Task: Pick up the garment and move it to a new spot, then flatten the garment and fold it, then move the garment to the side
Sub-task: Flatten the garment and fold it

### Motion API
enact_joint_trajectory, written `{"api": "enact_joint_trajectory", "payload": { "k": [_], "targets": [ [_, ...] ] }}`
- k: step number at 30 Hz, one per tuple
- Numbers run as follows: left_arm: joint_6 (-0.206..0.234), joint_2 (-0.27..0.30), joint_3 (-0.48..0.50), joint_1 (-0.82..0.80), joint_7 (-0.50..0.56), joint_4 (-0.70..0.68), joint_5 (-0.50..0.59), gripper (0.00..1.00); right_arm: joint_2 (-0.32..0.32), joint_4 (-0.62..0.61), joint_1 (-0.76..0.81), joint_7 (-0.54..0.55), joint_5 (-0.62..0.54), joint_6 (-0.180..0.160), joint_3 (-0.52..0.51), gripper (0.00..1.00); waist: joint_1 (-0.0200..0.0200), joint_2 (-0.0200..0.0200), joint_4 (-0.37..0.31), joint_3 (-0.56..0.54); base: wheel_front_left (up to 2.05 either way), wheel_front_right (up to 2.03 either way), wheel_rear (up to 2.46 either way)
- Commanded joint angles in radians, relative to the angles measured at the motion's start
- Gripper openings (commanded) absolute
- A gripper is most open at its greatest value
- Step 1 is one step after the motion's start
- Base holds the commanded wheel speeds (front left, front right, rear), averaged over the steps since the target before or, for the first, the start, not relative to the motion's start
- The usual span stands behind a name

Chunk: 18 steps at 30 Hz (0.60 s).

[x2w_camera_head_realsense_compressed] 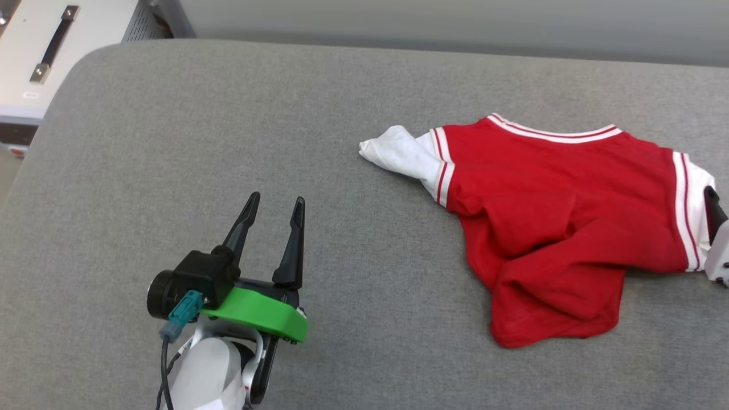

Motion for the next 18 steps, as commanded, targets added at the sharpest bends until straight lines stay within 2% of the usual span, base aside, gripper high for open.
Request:
{"api": "enact_joint_trajectory", "payload": {
  "k": [1,10,18],
  "targets": [
    [-0.004,-0.005,0.004,0.009,-0.006,0.000,-0.002,1.00,0.011,-0.023,0.022,-0.027,0.007,-0.002,0.007,1.00,0.0000,0.0000,-0.023,-0.037,0.00,0.00,0.00],
    [-0.004,-0.005,0.018,0.027,-0.006,-0.001,-0.017,1.00,0.092,-0.273,0.160,-0.223,0.071,-0.002,0.042,1.00,0.0000,0.0000,-0.067,-0.099,0.00,0.00,0.00],
    [-0.004,-0.005,0.013,0.071,-0.006,0.009,-0.044,1.00,0.234,-0.431,0.344,-0.394,0.043,-0.002,0.011,1.00,0.0000,0.0000,-0.090,-0.114,0.00,0.00,0.00]
  ]
}}
